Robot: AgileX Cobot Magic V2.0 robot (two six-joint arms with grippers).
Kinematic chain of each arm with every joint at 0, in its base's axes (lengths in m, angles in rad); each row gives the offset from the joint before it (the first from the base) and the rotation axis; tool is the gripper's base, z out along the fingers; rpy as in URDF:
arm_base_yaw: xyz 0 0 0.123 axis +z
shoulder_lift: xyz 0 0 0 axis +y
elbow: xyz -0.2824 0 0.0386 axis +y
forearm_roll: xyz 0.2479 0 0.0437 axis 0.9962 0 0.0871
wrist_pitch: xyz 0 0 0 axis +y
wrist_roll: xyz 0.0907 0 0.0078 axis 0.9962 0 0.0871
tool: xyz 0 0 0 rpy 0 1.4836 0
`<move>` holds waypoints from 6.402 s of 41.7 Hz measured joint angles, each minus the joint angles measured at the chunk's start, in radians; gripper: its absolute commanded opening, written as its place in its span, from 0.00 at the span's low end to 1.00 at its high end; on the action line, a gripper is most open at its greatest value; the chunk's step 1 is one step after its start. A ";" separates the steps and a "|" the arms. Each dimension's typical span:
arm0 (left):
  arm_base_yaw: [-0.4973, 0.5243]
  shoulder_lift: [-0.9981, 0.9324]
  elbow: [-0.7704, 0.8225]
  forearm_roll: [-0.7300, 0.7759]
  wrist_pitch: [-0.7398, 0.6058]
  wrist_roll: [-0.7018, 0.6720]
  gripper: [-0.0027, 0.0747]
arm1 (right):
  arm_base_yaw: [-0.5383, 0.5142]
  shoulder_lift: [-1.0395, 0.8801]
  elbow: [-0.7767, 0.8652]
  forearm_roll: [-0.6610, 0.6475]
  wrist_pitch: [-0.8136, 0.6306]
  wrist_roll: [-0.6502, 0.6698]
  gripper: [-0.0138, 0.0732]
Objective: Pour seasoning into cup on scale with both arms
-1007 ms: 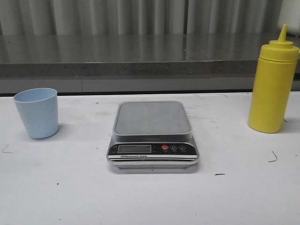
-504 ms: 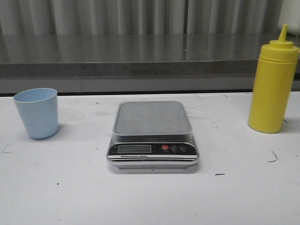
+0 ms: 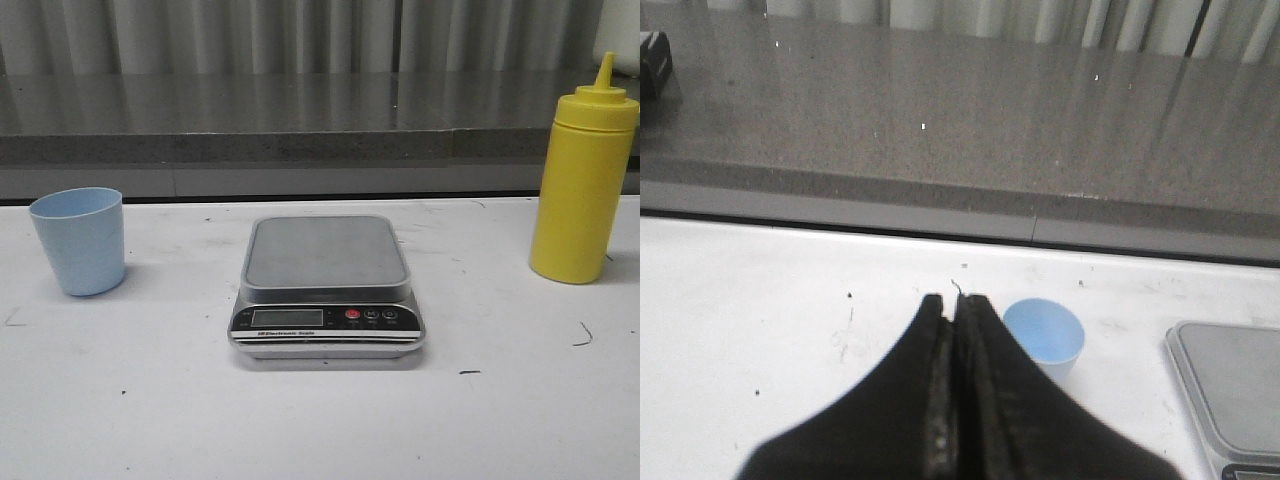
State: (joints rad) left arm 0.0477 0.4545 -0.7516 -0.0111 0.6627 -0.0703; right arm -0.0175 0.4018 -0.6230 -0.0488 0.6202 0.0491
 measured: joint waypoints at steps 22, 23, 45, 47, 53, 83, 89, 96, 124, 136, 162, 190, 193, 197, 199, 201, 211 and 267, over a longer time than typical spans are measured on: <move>-0.020 0.150 0.010 -0.003 0.036 0.000 0.16 | 0.000 0.162 0.045 -0.002 0.048 -0.069 0.58; -0.026 0.154 0.010 -0.003 0.036 0.000 0.22 | 0.000 0.163 0.045 -0.002 0.048 -0.073 0.64; -0.211 0.463 -0.133 0.017 0.154 0.000 0.67 | 0.000 0.166 0.045 -0.004 0.048 -0.082 0.73; -0.215 0.525 -0.172 0.019 0.184 0.000 0.67 | 0.000 0.166 0.045 -0.004 0.048 -0.082 0.73; -0.215 0.710 -0.285 0.034 0.253 0.000 0.67 | 0.000 0.166 0.045 -0.004 0.048 -0.082 0.73; -0.157 1.378 -0.696 0.077 0.286 0.000 0.67 | 0.000 0.166 0.045 -0.004 0.048 -0.082 0.73; -0.157 1.460 -0.742 0.078 0.270 0.000 0.67 | 0.000 0.166 0.045 -0.004 0.048 -0.082 0.73; -0.157 1.513 -0.765 0.033 0.240 0.000 0.53 | 0.000 0.166 0.045 -0.004 0.048 -0.082 0.73; -0.163 1.484 -0.768 0.011 0.274 0.000 0.01 | 0.000 0.166 0.045 -0.004 0.048 -0.082 0.73; -0.288 1.333 -0.821 0.018 0.316 0.000 0.01 | 0.000 0.166 0.045 -0.004 0.048 -0.082 0.73; -0.610 1.466 -0.920 0.011 0.229 -0.041 0.01 | 0.000 0.166 0.045 -0.004 0.048 -0.082 0.73; -0.610 1.575 -1.004 0.048 0.229 -0.060 0.05 | 0.000 0.166 0.045 -0.004 0.048 -0.082 0.73; -0.610 1.575 -1.004 0.049 0.232 -0.060 0.11 | 0.000 0.166 0.045 -0.004 0.048 -0.082 0.73; -0.610 1.575 -1.004 0.049 0.234 -0.060 0.23 | 0.000 0.166 0.045 -0.004 0.048 -0.082 0.73; -0.610 1.575 -1.004 0.049 0.235 -0.060 0.31 | 0.000 0.166 0.045 -0.004 0.048 -0.082 0.73; -0.610 1.575 -1.004 0.049 0.235 -0.060 0.38 | 0.000 0.166 0.045 -0.004 0.048 -0.082 0.73; -0.610 1.575 -1.004 0.049 0.237 -0.060 0.55 | 0.000 0.166 0.045 -0.004 0.048 -0.082 0.73; -0.610 0.311 -0.189 0.096 0.193 -0.013 0.55 | 0.000 0.166 0.045 -0.004 0.048 -0.082 0.73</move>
State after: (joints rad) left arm -0.5624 0.7651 -0.9406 0.0847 0.8556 -0.0833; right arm -0.0175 0.5683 -0.5777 -0.0525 0.6686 -0.0332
